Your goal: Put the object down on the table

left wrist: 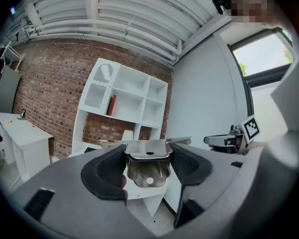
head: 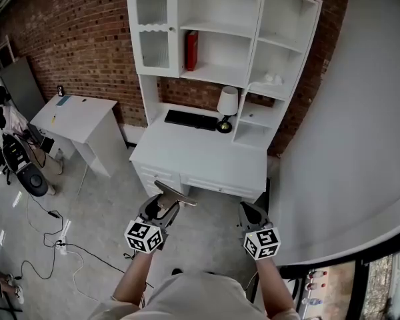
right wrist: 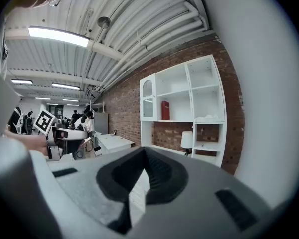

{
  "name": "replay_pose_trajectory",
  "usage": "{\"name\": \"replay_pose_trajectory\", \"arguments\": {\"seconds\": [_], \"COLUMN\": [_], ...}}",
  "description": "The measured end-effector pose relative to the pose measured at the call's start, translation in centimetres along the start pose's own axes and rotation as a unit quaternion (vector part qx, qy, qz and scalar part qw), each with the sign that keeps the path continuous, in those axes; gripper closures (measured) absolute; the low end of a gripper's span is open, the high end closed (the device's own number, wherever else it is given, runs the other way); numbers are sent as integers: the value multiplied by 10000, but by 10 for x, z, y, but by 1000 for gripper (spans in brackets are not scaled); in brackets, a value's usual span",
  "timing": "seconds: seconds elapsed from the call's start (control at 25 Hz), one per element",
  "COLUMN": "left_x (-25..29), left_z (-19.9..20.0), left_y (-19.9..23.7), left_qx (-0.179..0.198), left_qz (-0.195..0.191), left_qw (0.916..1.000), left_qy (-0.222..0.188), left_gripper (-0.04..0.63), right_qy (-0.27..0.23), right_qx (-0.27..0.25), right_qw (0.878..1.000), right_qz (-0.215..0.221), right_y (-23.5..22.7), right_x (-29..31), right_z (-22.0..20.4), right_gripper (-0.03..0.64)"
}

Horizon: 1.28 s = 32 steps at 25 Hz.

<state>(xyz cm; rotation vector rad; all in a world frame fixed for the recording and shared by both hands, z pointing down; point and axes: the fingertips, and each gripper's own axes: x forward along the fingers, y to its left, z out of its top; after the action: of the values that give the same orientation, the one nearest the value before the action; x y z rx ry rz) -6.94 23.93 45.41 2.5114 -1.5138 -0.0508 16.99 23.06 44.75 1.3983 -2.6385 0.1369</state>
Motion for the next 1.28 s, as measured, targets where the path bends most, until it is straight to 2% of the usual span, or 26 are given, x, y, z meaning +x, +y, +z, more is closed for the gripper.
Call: {"name": "replay_pose_trajectory", "arguments": {"seconds": [0.52,1.28], "left_x": [-12,-32], "left_z": [0,-5], "left_y": [15,73], "left_qx": [82,34], "left_qz": [-54,-368], "left_qw": [9999,9992], "left_qy": [41,137], "left_gripper": [327,327], "right_qy": [47,274], "right_qx": [101,226], "right_qw": [9999,9982], "right_qz": [-102,-492], "right_y": [19,73], "right_x": [13,38], "right_z": [-5,-25], "right_gripper": [615,614]}}
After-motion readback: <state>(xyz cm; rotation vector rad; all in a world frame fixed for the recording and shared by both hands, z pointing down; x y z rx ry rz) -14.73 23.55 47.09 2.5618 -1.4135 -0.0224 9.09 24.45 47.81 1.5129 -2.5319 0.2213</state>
